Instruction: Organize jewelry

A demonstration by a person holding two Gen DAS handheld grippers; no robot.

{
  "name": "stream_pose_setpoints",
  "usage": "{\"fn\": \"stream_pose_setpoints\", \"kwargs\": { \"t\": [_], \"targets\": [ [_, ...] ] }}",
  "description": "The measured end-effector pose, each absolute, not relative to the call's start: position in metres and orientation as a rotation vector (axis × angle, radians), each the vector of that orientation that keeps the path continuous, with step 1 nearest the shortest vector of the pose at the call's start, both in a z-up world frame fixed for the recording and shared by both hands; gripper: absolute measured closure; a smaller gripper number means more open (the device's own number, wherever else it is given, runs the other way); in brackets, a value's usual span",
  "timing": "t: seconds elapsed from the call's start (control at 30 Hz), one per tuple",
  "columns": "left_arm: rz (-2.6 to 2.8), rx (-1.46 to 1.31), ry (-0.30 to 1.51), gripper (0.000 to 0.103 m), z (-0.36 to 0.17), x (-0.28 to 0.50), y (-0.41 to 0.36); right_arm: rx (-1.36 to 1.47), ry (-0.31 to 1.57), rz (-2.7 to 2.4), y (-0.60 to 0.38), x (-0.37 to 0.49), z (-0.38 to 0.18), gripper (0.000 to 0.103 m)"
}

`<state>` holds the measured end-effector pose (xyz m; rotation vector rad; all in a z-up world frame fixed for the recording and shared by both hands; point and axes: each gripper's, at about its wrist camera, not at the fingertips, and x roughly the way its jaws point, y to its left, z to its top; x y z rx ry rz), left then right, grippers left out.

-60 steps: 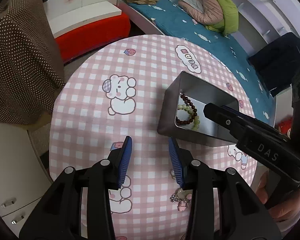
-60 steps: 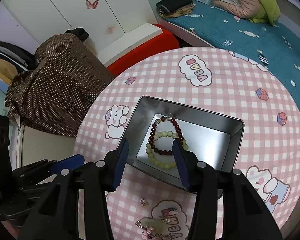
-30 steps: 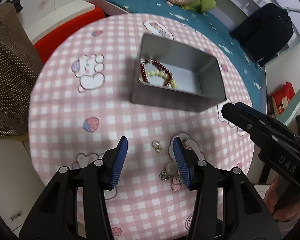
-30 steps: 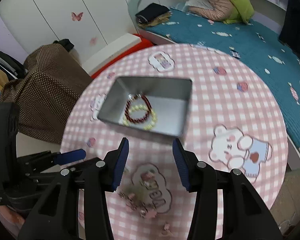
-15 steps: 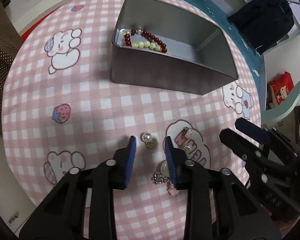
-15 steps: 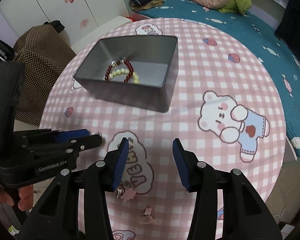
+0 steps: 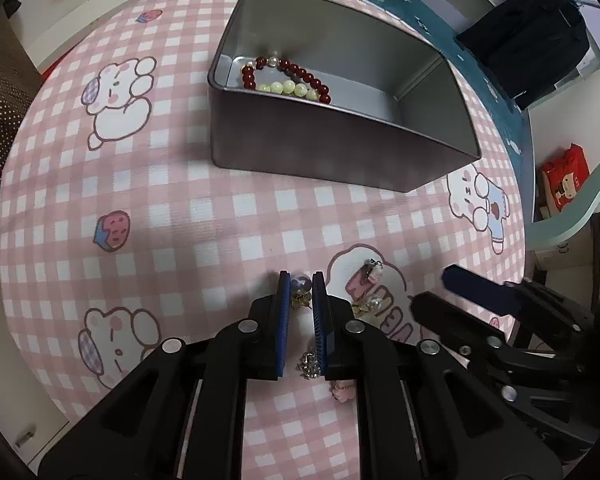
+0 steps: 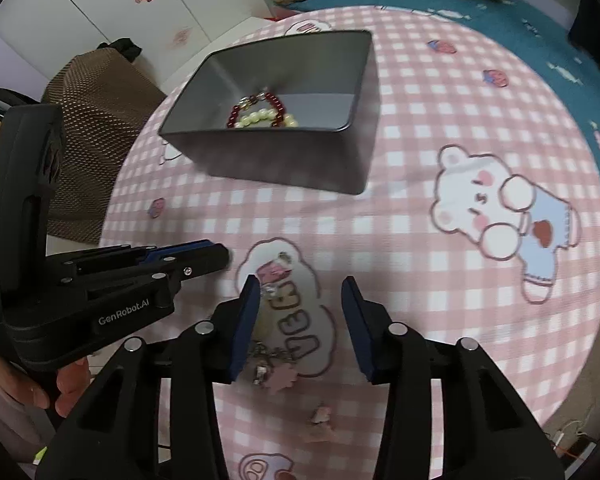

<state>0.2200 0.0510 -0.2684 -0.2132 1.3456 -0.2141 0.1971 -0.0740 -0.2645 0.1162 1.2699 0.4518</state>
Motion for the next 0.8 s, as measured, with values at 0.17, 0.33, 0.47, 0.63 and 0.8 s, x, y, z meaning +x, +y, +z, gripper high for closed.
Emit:
{"fn": "stream_pose_setpoints", "kwargs": {
  "t": [0.17, 0.33, 0.47, 0.63, 0.8],
  "targets": [
    [-0.209, -0.223, 1.337, 0.092, -0.263, 0.211, 0.055, 0.127, 1.3, 0.507, -0.065, 0.197, -0.27, 0.078],
    [-0.202, -0.244, 1.334, 0.092, -0.261, 0.202, 0.06, 0.141, 1.337, 0.529, -0.057, 0.198, -0.28, 0.082],
    [-0.198, -0.252, 1.332, 0.092, -0.258, 0.196, 0.066, 0.128, 1.343, 0.537, -0.053, 0.2, -0.282, 0.084],
    [-0.198, -0.257, 1.322, 0.092, -0.256, 0.189, 0.065, 0.077, 1.339, 0.548, -0.045, 0.199, -0.283, 0.088],
    [-0.198, -0.26, 1.318, 0.092, -0.254, 0.185, 0.067, 0.049, 1.312, 0.553, -0.045, 0.198, -0.283, 0.092]
  ]
}}
